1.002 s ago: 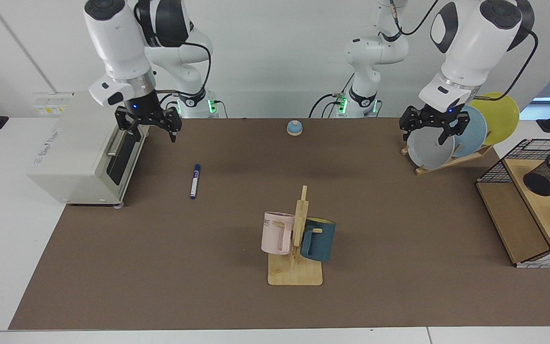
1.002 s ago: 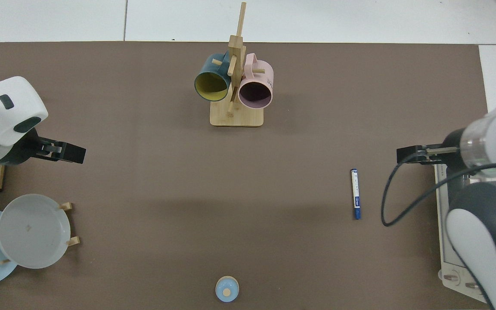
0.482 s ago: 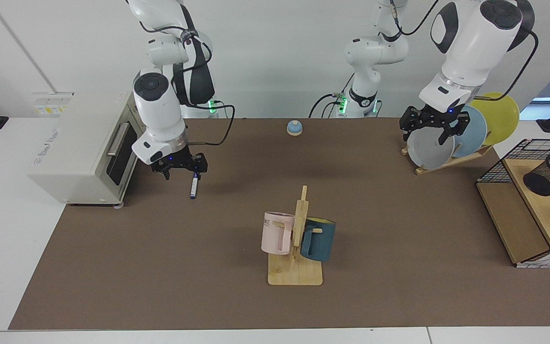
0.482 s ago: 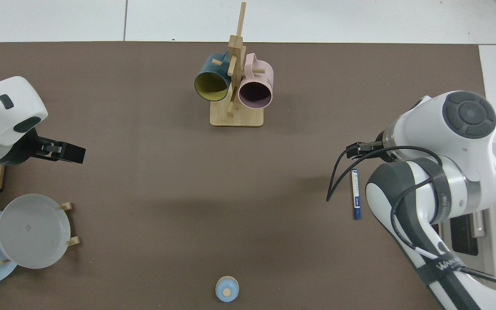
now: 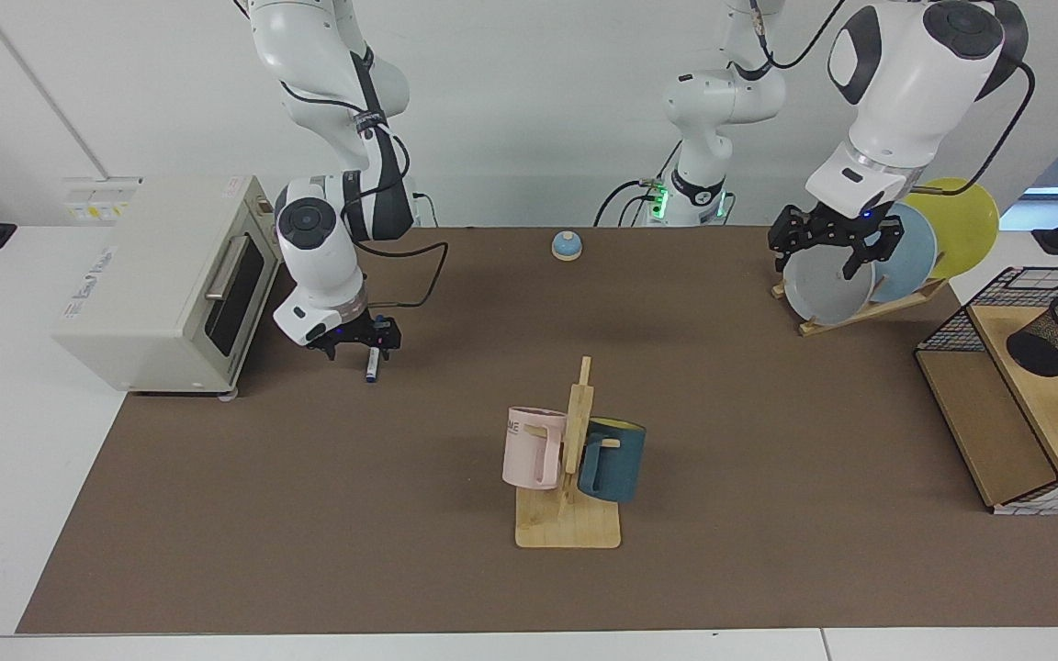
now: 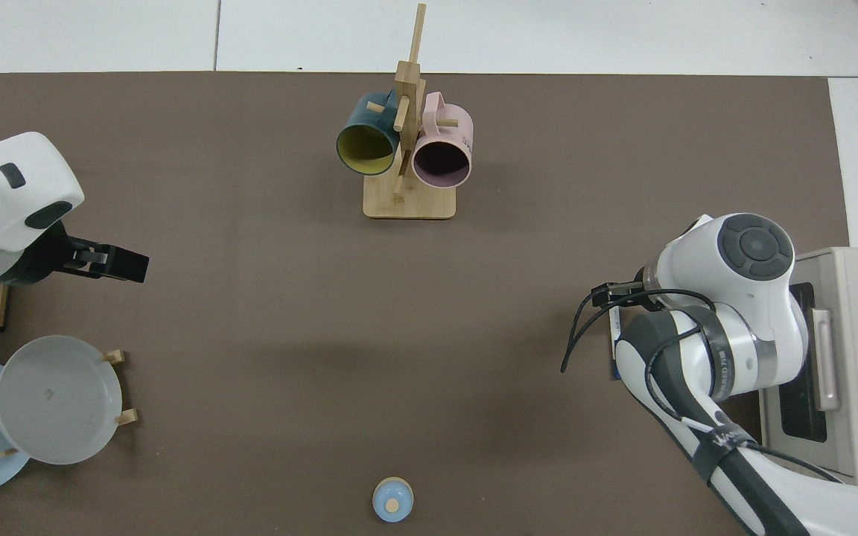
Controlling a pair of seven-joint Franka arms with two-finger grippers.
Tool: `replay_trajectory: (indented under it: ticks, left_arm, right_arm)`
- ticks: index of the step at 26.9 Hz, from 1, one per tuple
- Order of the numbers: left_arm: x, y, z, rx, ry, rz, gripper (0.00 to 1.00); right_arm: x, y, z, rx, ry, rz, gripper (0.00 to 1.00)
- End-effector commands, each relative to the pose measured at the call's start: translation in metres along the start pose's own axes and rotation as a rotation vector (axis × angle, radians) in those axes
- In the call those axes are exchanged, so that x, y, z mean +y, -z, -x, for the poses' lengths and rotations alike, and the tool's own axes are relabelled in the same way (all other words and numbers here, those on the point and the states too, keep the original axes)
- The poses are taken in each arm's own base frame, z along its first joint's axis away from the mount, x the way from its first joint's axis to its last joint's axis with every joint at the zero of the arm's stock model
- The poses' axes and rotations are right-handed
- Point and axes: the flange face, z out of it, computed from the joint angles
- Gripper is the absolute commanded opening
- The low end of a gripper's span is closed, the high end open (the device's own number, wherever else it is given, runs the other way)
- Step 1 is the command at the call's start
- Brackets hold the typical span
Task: Put markers into pen holder
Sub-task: 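Move the right gripper over the white blue-capped marker, then lower the right gripper and close it on the marker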
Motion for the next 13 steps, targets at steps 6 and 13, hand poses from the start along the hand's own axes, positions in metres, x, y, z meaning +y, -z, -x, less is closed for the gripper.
replay_trajectory:
  ticks: [6,13]
  left_arm:
    - [-0.002,0.000,0.000,0.007,-0.008,0.011,1.00]
    - [-0.002,0.000,0.000,0.007,-0.008,0.011,1.00]
  right_arm:
    - [0.001,-0.039,-0.008,0.047,0.003,-0.035,1.00]
    - [-0.005,-0.040,-0.007,0.044,0.011,-0.043,1.00]
